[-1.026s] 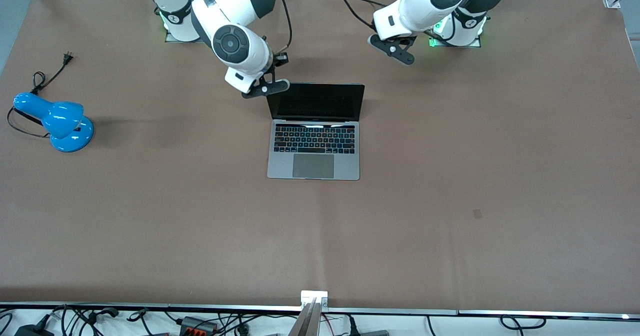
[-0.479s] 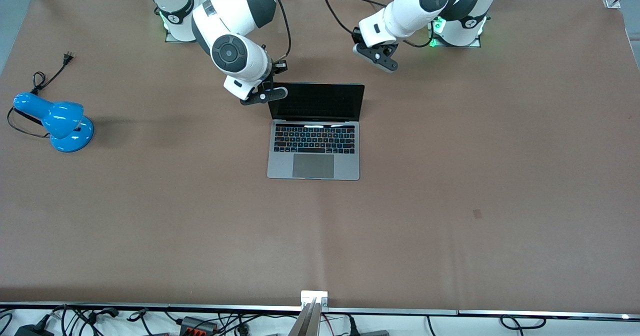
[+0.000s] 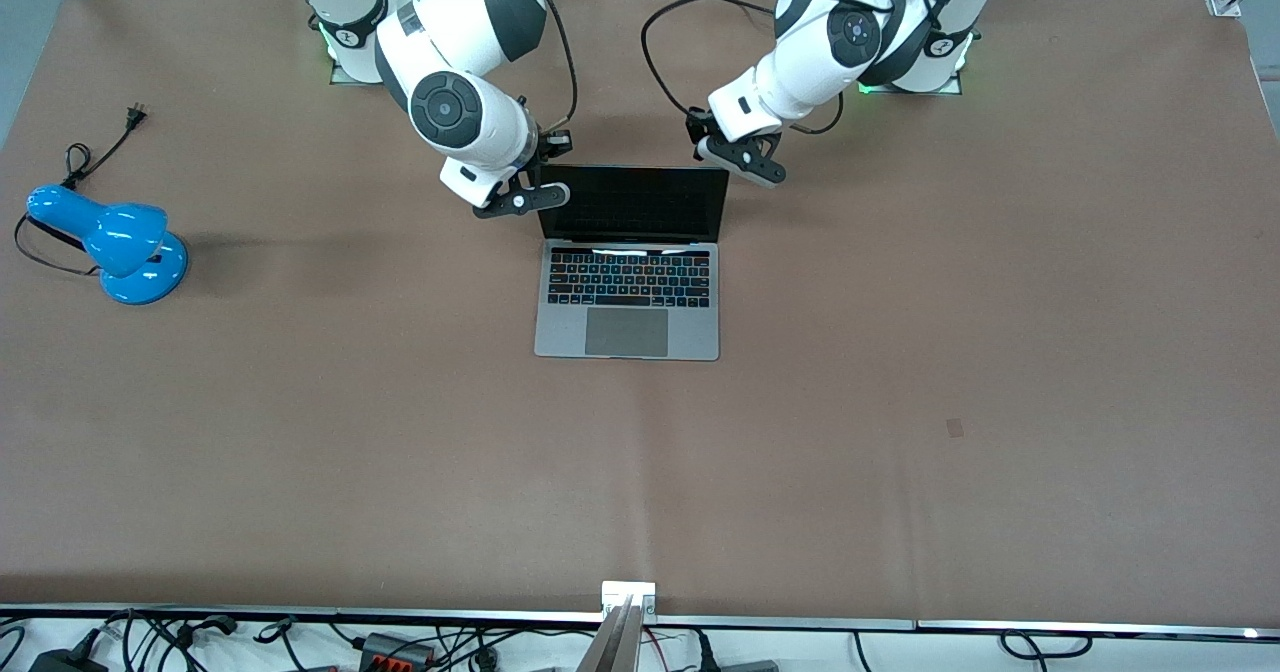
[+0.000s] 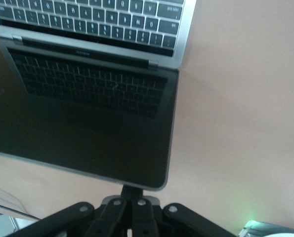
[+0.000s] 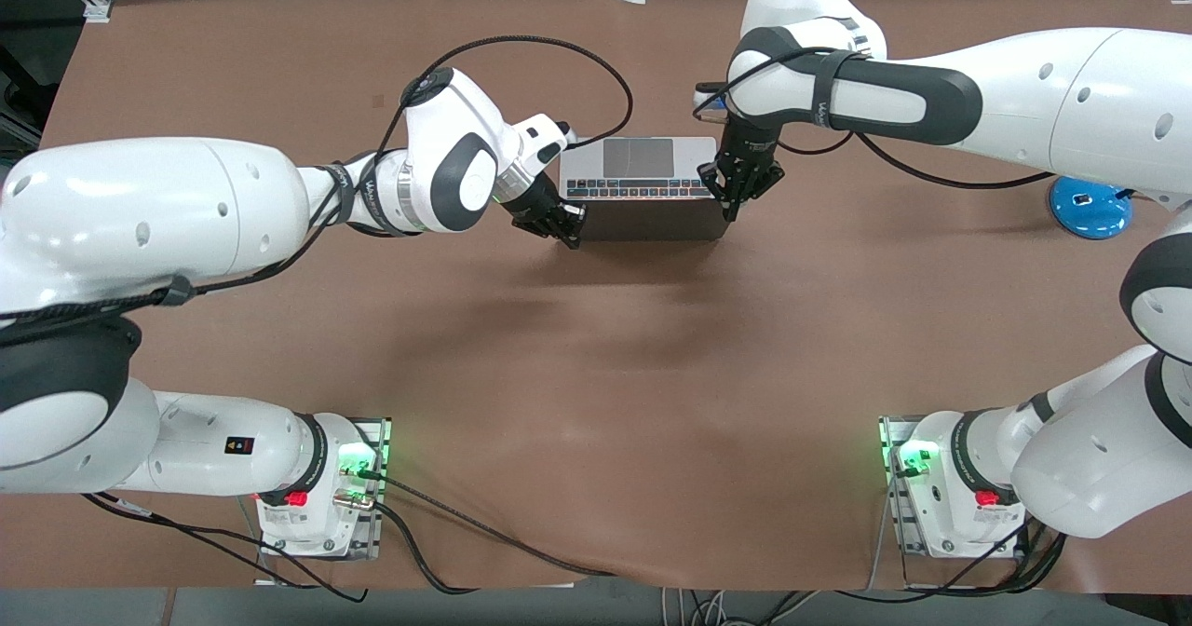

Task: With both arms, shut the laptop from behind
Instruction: 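Lower both grippers behind the laptop screen's top edge, then push the screen down toward the keyboard with both grippers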

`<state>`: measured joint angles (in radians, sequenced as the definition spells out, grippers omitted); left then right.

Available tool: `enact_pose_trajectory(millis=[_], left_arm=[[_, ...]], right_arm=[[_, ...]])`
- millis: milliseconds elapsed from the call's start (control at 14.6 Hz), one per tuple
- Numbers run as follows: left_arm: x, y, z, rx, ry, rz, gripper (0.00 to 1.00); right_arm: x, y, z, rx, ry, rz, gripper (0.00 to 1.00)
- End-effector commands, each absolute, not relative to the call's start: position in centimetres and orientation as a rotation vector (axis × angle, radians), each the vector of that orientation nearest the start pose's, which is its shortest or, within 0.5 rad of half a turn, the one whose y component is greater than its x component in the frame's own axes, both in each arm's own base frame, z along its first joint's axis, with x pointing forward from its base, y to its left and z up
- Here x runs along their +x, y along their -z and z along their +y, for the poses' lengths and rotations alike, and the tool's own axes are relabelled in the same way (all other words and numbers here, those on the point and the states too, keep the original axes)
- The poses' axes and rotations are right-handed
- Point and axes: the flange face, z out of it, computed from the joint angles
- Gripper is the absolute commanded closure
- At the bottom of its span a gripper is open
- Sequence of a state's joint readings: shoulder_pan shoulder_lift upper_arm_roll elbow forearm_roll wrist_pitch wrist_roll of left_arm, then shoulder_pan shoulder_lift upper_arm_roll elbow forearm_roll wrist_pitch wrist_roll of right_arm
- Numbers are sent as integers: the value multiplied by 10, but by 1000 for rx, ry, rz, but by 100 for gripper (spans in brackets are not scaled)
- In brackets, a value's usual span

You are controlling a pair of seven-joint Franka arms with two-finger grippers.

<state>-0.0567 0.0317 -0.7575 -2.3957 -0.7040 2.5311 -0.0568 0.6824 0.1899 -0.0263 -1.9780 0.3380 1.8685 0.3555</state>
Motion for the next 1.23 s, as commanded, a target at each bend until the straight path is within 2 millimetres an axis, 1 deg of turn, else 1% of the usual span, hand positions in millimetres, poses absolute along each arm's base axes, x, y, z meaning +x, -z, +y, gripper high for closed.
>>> enact_pose_trajectory(millis=[0,137,274,479,547,616,684,753,821,889,958,1095,1163], left_arm=[[364,-314,-369,-3614,-121,323,99],[369,-306,-370,-3627,-91,294,99],[376,-306,-374,-3643,-91,288,99],[397,-301,-378,-3679,-55,245,100],[406,-300,-378,-3688,-36,237,100],[411,-297,-379,-3689,-37,244,100],[418,-295,-376,-3681,-21,255,100],[426,-297,-373,-3666,15,294,100],[439,-296,-369,-3651,50,317,100],[449,-296,-367,-3648,70,331,100],[455,-295,-369,-3646,78,355,100],[478,-294,-360,-3618,139,386,100],[480,-290,-362,-3612,138,411,100]], right_arm=[[446,-363,359,-2942,-574,-187,100],[453,-366,359,-2938,-561,-172,100],[465,-365,360,-2936,-548,-157,100],[483,-364,366,-2929,-523,-142,100],[486,-368,368,-2925,-508,-144,100],[490,-367,371,-2924,-505,-142,100],[497,-365,372,-2923,-500,-136,100],[504,-362,371,-2922,-496,-125,100],[507,-360,372,-2922,-494,-125,100],[512,-356,374,-2927,-490,-127,100],[517,-351,374,-2929,-496,-119,100],[530,-344,367,-2927,-469,-94,100],[535,-338,367,-2925,-464,-87,100]])
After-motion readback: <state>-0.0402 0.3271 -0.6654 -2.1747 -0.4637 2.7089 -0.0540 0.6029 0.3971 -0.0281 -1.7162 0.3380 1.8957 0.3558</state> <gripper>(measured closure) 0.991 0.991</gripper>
